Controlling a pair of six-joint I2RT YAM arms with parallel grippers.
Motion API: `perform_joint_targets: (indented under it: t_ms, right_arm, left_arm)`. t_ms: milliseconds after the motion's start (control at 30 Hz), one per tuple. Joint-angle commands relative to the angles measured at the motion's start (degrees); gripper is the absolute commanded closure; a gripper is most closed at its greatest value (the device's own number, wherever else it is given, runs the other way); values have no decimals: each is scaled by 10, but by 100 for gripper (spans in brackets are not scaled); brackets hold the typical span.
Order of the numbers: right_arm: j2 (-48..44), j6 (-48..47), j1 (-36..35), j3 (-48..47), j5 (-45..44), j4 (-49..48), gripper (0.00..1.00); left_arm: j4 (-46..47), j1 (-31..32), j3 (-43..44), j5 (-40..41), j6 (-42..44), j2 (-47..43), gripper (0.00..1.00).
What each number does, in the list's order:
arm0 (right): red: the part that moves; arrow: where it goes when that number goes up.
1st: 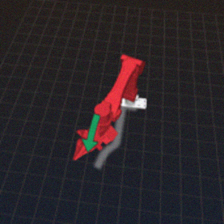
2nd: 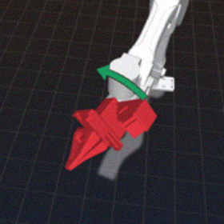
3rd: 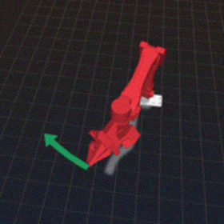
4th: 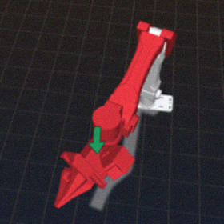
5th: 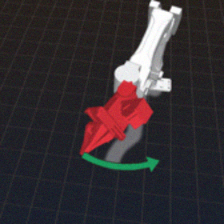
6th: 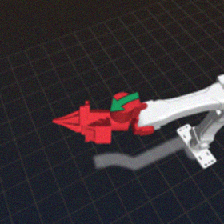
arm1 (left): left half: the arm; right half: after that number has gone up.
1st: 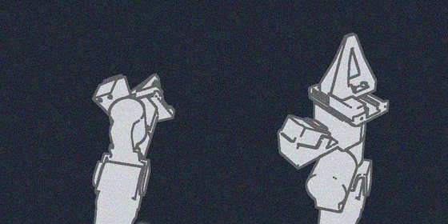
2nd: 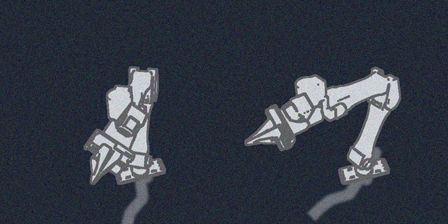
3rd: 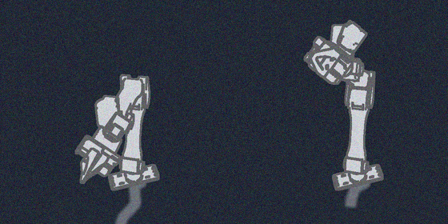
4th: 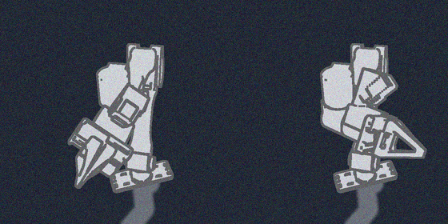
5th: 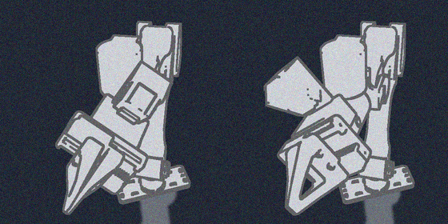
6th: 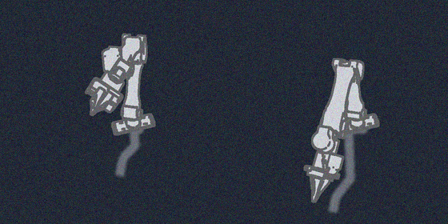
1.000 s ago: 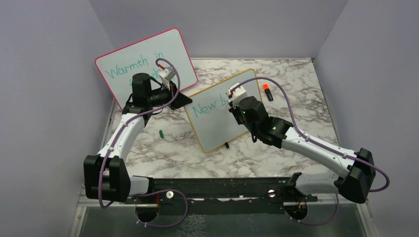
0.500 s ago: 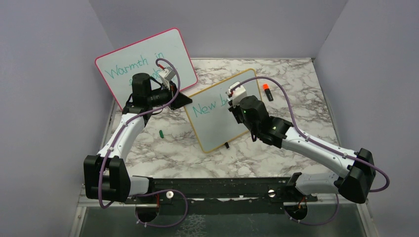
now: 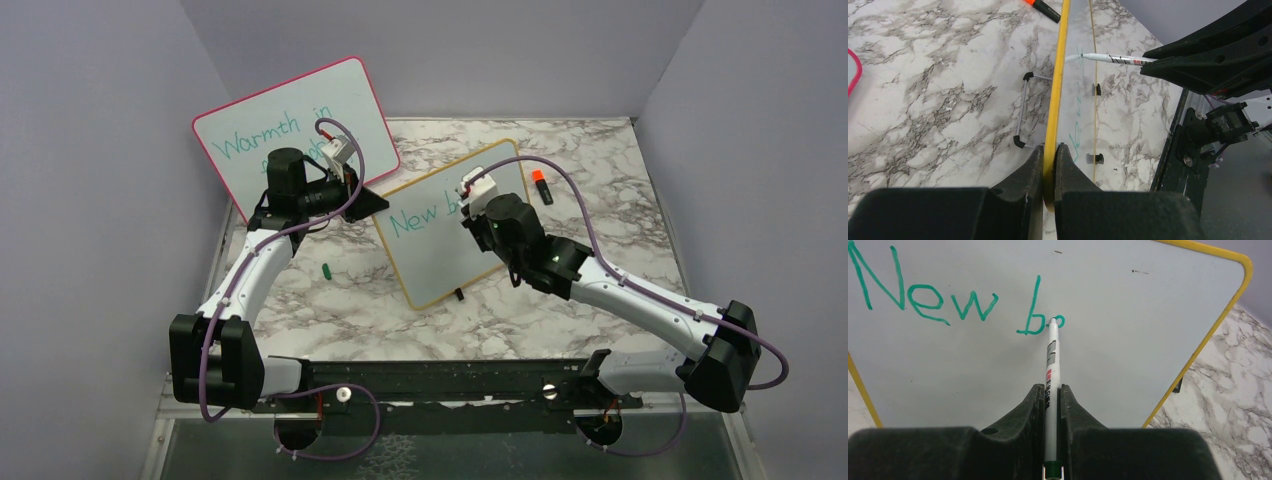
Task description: Write a sentence on the whiteboard
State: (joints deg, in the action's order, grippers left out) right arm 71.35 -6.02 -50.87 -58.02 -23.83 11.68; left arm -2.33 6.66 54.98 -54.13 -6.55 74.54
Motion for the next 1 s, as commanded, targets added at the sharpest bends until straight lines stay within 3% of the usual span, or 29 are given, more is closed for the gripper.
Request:
perform_joint_targets:
  t_ms: [0,967]
  right_arm:
    - [5,4,4,-6,35,20,100]
    - [2,3,4,7,-36,47,100]
  left_arm:
    - [-46,11,-6,45,43,21,100]
    - [-46,11,-7,47,43,20,100]
